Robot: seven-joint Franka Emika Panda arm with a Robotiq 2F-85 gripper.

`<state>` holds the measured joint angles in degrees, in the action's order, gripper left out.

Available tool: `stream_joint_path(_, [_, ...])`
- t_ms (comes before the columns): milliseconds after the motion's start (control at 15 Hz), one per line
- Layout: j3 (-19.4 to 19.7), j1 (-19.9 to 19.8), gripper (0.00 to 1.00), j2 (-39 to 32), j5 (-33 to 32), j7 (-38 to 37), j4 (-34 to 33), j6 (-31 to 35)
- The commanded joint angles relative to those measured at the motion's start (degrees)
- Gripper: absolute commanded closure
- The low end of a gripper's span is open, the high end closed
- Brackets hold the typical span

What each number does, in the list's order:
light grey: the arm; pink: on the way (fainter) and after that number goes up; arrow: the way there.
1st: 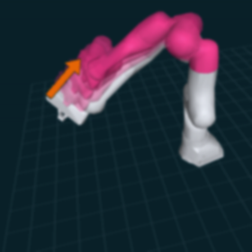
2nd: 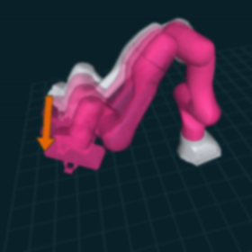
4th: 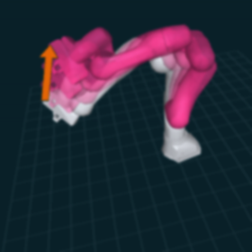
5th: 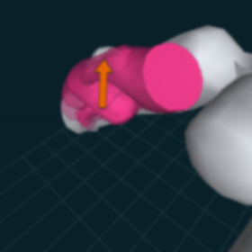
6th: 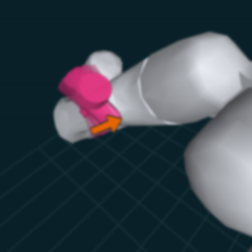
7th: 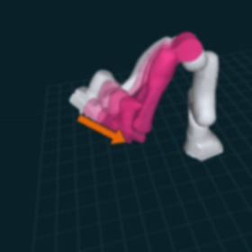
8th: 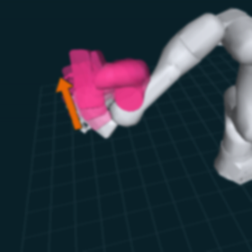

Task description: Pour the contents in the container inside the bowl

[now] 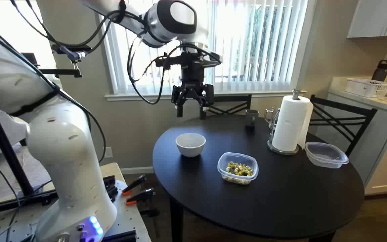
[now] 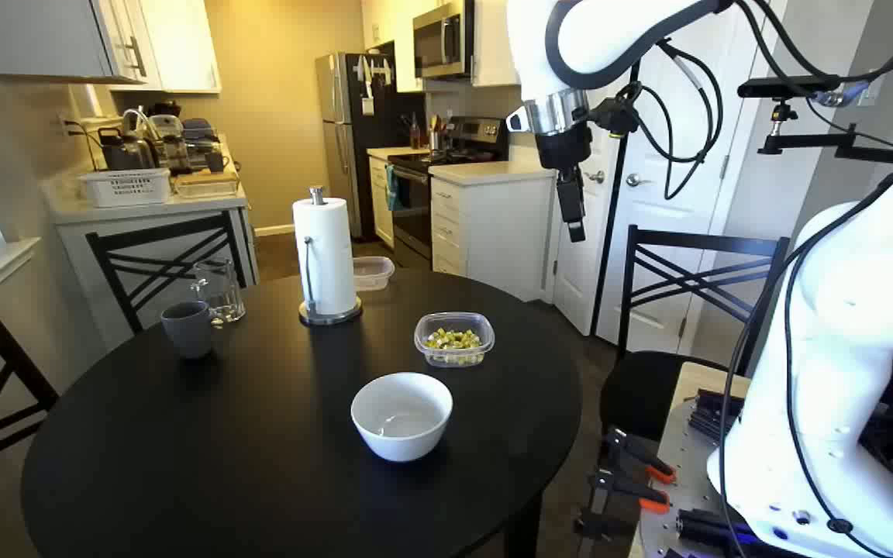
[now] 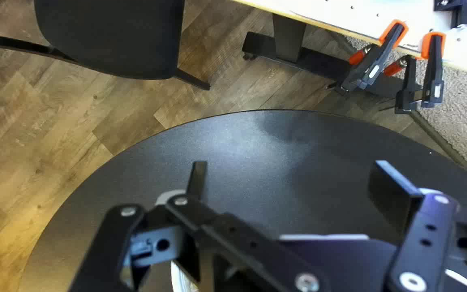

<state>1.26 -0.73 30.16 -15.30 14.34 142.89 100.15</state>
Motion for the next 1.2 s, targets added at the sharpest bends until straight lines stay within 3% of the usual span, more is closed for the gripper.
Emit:
stream_joint_path(0, [0.6, 0.7, 0.00, 0.0, -0.2, -0.3, -0.1, -0.2])
stream_joint_path(1133, [0.1, 1.1, 0.00, -0.8, -1.5, 0.6, -0.9, -0.1])
